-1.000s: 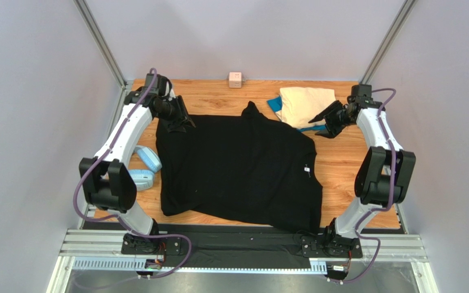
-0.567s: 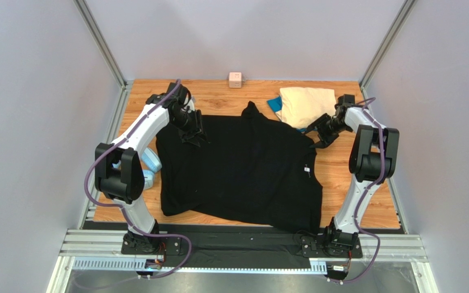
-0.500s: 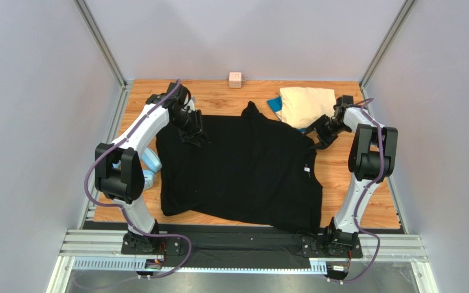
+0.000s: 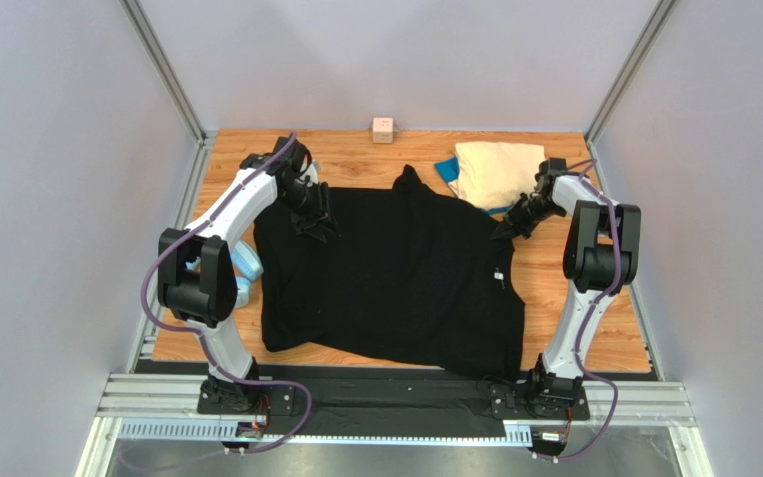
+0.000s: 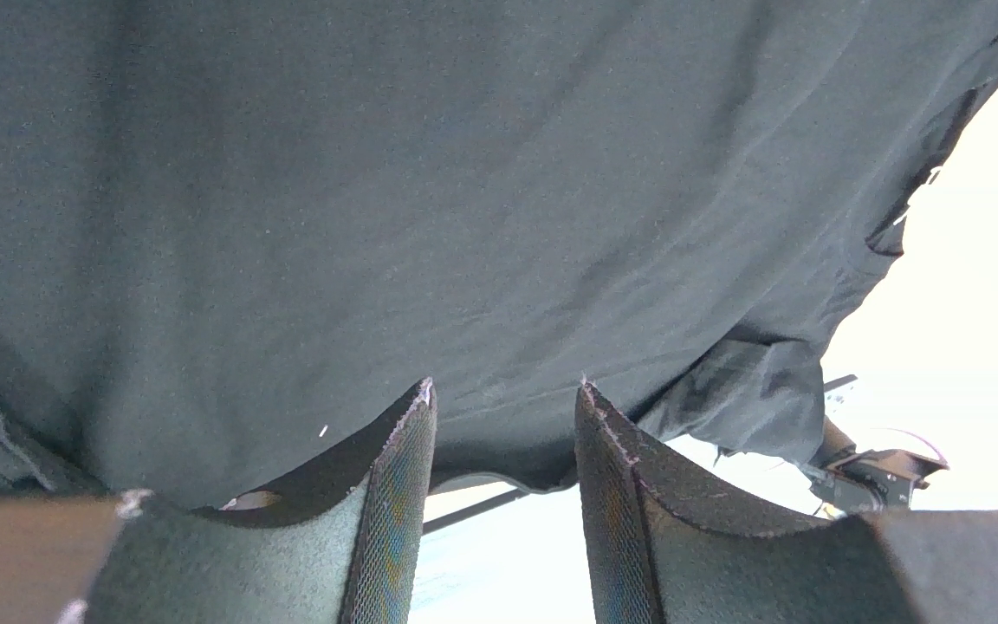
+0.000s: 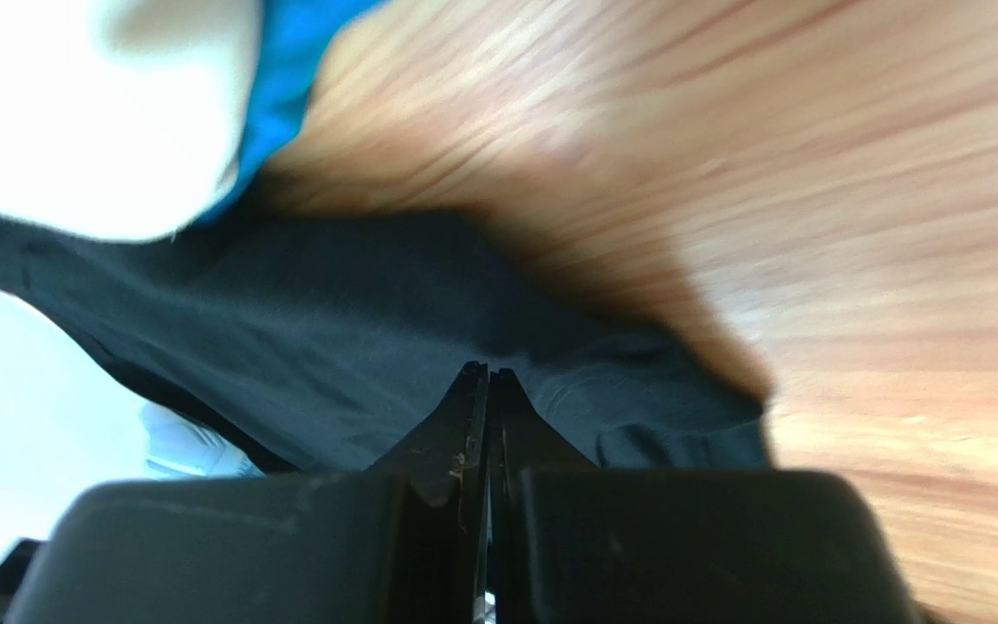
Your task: Fold and stack the t-shirts
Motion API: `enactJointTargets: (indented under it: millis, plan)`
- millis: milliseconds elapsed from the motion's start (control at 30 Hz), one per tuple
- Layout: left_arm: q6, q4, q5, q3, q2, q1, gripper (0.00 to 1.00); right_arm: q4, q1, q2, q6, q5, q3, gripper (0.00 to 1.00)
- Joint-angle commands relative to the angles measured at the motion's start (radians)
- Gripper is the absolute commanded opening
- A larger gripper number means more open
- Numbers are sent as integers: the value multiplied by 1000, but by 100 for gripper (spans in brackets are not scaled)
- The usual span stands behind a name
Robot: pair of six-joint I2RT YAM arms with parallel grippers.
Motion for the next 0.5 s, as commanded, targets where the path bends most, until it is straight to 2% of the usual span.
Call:
enactJointTargets:
  millis: [0,167,200,233,267,333,467]
  plan:
    - [19,-9,13,30,1,-1,50,-26,59,-124,-42,-15,-25,0]
    - [19,-8,13,24,2,-2,50,-71,105,-212,-65,3,-89,0]
    - [19,-6,15,22,2,-2,50,-56,105,-227,-64,20,-109,4]
    - [20,-6,15,22,-1,-2,50,-45,103,-243,-68,56,-112,26]
    - [22,-6,16,22,-1,-2,50,-25,96,-259,-74,75,-109,34]
    - [25,-9,21,24,-2,-4,50,-5,77,-261,-79,100,-81,43]
    - [39,-21,15,25,-11,-4,50,1,5,-189,-68,121,29,49]
